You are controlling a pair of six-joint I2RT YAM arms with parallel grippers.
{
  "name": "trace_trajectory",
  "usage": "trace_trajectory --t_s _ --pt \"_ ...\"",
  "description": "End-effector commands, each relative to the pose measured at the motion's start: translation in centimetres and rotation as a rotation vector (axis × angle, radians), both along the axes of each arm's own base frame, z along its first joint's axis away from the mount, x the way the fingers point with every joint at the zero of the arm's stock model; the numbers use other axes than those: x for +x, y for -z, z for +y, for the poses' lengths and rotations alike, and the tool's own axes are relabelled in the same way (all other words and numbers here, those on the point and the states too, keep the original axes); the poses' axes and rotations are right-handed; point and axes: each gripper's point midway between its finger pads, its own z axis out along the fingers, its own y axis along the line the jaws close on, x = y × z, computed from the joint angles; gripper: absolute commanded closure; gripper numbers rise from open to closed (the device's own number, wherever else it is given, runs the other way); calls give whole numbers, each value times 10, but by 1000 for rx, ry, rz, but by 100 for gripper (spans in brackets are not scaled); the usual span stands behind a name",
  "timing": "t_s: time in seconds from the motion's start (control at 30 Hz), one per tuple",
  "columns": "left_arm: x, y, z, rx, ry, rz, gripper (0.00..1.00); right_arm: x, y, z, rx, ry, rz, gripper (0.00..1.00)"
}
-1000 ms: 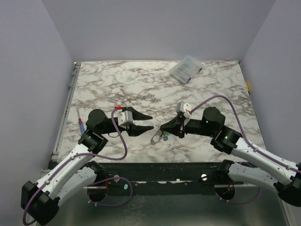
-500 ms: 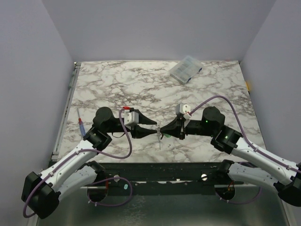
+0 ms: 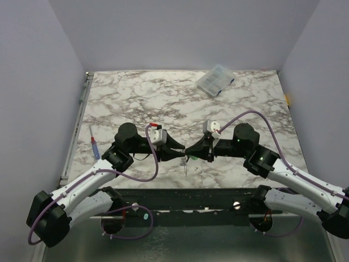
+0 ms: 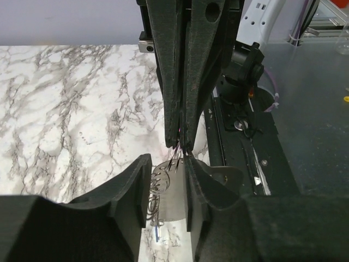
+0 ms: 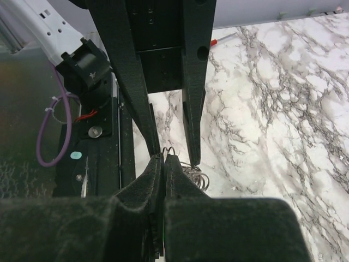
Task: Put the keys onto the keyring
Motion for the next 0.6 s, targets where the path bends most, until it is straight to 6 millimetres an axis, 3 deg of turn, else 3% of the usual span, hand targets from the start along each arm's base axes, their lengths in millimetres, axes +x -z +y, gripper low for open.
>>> trace_trajectory --t_s 0.0,0.03,0.13,0.33,0.37,0.5,0.57 --pt "-3 -6 -5 -4 22 -5 69 -2 -19 4 38 -32 -31 99" --pt "-3 -6 -5 -4 19 -5 71 -2 -19 5 38 -35 -30 99" --pt "-2 -6 -6 -3 7 -3 98 -3 -20 5 40 -39 -31 99" --pt "2 -11 -3 -9 -28 -28 100 -2 -20 4 39 -31 -25 99" --pt "2 -11 -2 -8 -35 -36 100 -1 -20 3 37 -21 -21 96" --pt "5 -15 0 -9 -59 -59 100 2 -20 -3 45 32 -9 51" --pt "5 -14 0 -3 -59 -57 100 3 -24 -8 70 64 -12 44"
